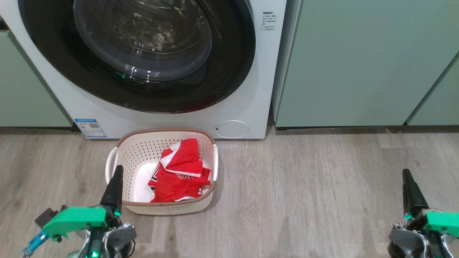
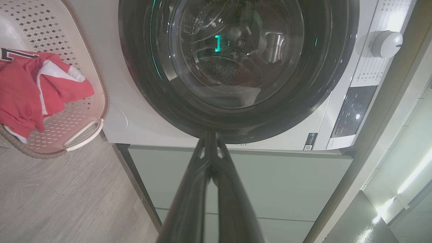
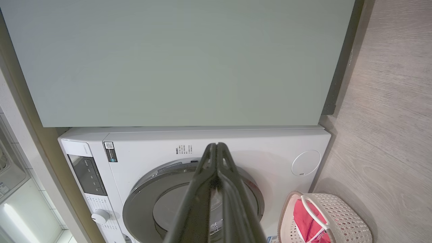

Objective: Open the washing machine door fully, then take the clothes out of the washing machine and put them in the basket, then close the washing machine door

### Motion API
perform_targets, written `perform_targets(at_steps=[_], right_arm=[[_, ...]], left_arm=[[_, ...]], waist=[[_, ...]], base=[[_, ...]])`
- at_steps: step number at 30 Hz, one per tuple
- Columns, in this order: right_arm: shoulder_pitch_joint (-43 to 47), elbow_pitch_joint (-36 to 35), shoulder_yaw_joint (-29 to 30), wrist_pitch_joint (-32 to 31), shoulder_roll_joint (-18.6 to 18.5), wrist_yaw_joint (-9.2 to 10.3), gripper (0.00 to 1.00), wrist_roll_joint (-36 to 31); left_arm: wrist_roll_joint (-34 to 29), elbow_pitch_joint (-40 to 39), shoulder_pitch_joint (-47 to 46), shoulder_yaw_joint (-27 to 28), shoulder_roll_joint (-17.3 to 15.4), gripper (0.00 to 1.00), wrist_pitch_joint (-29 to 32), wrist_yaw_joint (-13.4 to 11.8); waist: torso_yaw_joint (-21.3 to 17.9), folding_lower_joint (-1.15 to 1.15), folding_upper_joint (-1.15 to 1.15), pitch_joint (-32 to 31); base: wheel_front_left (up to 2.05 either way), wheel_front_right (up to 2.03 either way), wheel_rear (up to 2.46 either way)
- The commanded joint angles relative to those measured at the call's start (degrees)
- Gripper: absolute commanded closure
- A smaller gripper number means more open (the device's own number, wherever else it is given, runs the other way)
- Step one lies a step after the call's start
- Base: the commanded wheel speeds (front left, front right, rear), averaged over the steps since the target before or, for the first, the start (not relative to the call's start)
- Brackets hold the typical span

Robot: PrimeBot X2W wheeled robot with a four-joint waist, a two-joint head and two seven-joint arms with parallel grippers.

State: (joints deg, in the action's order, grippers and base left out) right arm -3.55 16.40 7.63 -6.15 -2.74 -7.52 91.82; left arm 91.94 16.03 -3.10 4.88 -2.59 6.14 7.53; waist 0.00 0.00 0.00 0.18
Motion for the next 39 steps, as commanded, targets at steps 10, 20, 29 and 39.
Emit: perform_targets(at_steps=[10,20,29,39], right_arm=[[-2.6,-2.4,-1.1,-0.3,-0.1,0.03,1.0,0.3],[-2.6,-2.4,-1.1,-0.3,-0.1,0.03,1.0,0.3],[-2.6,-2.4,-1.1,-0.3,-0.1,0.03,1.0,0.3],[-2.6,-2.4,-1.1,-0.3,-0.1,0.03,1.0,0.3]], left_arm=[[0.2,-2.0,-3.1,1.6,-0.3,1.0,0.4,0.0],[0.2,-2.0,-3.1,1.6,-0.3,1.0,0.4,0.0],[0.2,-2.0,-3.1,1.6,-0.3,1.0,0.4,0.0],[0.2,-2.0,-3.1,1.6,-0.3,1.0,0.4,0.0]], waist=[[0.0,0.0,0.0,0.0],[0.0,0.0,0.0,0.0],[0.0,0.0,0.0,0.0],[0.0,0.0,0.0,0.0]], base=[[0.0,0.0,0.0],[0.0,0.0,0.0],[0.0,0.0,0.0],[0.0,0.0,0.0]])
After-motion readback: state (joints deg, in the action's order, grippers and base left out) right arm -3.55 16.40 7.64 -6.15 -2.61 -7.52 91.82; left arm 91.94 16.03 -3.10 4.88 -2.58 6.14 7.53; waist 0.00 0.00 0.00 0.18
